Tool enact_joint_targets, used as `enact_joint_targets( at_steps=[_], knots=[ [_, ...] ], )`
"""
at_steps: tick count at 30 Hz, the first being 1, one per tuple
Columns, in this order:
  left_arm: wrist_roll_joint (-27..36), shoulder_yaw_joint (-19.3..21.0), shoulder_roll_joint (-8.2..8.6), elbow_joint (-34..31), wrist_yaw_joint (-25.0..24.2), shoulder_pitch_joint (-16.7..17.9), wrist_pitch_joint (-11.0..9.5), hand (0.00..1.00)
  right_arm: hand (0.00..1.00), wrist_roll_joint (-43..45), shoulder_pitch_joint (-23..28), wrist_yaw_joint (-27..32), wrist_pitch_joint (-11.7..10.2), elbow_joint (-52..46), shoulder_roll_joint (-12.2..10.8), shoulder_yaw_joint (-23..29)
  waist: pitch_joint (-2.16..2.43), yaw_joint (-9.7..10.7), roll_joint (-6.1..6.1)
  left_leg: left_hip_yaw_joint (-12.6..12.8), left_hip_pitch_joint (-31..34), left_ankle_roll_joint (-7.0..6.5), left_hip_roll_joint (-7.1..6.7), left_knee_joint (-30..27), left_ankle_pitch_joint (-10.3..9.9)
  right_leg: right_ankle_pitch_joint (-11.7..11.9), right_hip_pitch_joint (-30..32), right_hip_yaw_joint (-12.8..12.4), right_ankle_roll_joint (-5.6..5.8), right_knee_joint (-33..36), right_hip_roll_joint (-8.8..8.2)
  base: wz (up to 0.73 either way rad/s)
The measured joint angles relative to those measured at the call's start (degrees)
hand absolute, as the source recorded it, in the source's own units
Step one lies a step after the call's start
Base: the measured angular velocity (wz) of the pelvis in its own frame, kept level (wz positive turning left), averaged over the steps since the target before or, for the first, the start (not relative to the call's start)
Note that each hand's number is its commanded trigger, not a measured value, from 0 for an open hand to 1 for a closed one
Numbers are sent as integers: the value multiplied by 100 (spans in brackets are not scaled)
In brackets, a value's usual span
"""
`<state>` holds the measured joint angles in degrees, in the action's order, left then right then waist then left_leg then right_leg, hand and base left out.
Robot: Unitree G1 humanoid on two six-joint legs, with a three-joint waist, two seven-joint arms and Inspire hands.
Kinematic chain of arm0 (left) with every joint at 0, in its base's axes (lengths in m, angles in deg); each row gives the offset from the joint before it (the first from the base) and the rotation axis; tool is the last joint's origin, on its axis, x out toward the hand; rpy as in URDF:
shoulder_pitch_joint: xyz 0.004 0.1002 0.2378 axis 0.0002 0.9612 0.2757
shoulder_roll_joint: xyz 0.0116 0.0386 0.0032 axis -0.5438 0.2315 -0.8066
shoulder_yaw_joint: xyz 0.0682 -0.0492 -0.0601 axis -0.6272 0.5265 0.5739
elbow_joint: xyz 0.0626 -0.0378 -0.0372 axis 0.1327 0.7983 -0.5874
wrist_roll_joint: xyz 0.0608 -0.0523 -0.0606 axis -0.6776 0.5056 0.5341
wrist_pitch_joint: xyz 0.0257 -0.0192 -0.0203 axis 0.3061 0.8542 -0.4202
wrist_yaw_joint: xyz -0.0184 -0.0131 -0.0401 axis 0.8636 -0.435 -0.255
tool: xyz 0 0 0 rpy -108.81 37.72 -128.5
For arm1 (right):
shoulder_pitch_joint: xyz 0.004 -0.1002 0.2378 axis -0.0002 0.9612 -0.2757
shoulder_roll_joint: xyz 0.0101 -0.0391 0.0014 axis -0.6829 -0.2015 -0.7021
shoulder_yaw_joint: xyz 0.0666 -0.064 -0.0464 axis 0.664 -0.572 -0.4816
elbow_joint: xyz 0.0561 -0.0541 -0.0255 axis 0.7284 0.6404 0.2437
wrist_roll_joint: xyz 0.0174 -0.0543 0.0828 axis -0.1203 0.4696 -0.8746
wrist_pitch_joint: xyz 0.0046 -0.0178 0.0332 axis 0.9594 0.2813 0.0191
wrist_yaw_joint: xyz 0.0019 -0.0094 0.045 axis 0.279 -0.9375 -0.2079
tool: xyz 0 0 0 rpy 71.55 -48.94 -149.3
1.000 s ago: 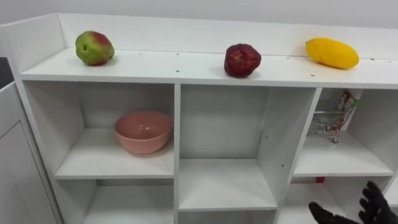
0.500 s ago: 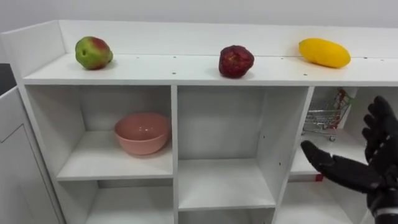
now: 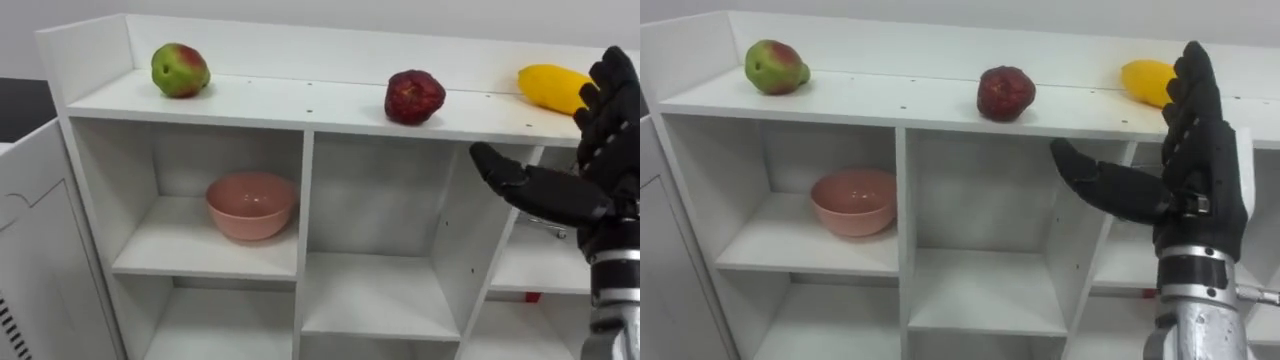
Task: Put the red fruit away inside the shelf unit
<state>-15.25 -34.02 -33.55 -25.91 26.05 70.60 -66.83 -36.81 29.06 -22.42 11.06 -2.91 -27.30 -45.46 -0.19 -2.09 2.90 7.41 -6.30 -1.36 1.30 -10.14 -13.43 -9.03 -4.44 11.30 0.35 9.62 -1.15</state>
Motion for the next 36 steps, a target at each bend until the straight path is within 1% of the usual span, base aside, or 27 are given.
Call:
enact_joint_targets(
  at_steps=[3, 10, 12, 13, 15, 16, 18, 21, 23, 25, 28, 31, 36],
  knots=[
    [0, -4, 12, 1, -2, -16, 8, 0, 0, -8, -181, -3, 10, 220, 0, 0, -13, -10, 6, -5, 18, 0, 1, -22, 0, 0, -6, 29, 0, 2, -11, 1],
    [3, -2, 11, -20, -134, -33, 75, 0, 0, -467, -653, -191, 76, 548, 30, 1, -10, -5, 16, -44, 77, -1, -3, -65, 0, 0, 3, 74, 0, 12, -27, 1],
    [2, 1, 10, -66, -184, -28, 133, 0, 0, -645, -708, -259, 109, 622, 34, -1, -2, -33, 35, -49, 80, -1, -1, -63, 0, 0, 16, 84, 0, 16, -27, 0],
    [-2, 8, 9, -68, -185, -40, 140, 0, 0, -758, -753, -317, 116, 706, 39, -2, 1, -86, 44, -47, 93, -1, -1, -63, 0, 0, 39, 90, 0, 20, -27, 0],
    [-10, 8, 10, -68, -184, -75, 144, 0, 0, -890, -865, -427, 140, 905, 79, -1, 1, -126, 59, -47, 107, -2, -4, -72, 1, 0, 62, 95, 0, 19, -31, 0],
    [-9, 8, 8, -68, -178, -85, 150, 0, 0, -904, -919, -493, 208, 1019, 116, -12, 3, -151, 66, -48, 109, -2, -5, -74, 1, 0, 66, 97, 0, 18, -33, 0],
    [-8, 12, 6, -86, -173, -83, 160, 0, 0, -907, -978, -517, 231, 1065, 153, -20, 5, -165, 71, -57, 115, -2, -6, -73, 1, 0, 70, 112, 0, 14, -36, 0],
    [-9, 16, 5, -85, -173, -114, 202, 0, 0, -883, -1026, -648, 282, 1092, 293, -129, 8, -220, 80, -67, 115, -2, -6, -73, 1, 0, 72, 119, 0, 13, -36, 0],
    [-11, 13, 0, -71, -173, -166, 252, 0, 0, -893, -1038, -703, 314, 1092, 361, -149, 5, -276, 106, -83, 116, -2, -5, -72, 1, 0, 72, 133, 0, 13, -36, 0],
    [-13, 12, -13, -68, -172, -180, 254, 0, 0, -909, -1047, -741, 382, 1110, 456, -172, 9, -297, 133, -100, 118, -3, -5, -73, 2, 0, 68, 143, 0, 13, -36, 4],
    [-13, 12, -39, -68, -174, -180, 273, 0, 0, -905, -1164, -748, 476, 1175, 484, -183, 4, -305, 181, -111, 135, -5, -7, -86, 5, 0, 69, 151, 0, 13, -38, 2],
    [-30, 12, -59, -69, -176, -197, 302, 0, 0, -906, -1374, -755, 478, 1374, 490, -187, -15, -309, 237, -137, 173, -5, -10, -122, 4, 0, 70, 169, -1, 12, -41, 3],
    [-31, 13, -63, -84, -209, -198, 368, 0, 0, -969, -1719, -951, 531, 1699, 495, -250, -6, -303, 259, -144, 205, -5, -11, -128, 4, 1, 68, 185, -1, 12, -44, 1]
  ],
)
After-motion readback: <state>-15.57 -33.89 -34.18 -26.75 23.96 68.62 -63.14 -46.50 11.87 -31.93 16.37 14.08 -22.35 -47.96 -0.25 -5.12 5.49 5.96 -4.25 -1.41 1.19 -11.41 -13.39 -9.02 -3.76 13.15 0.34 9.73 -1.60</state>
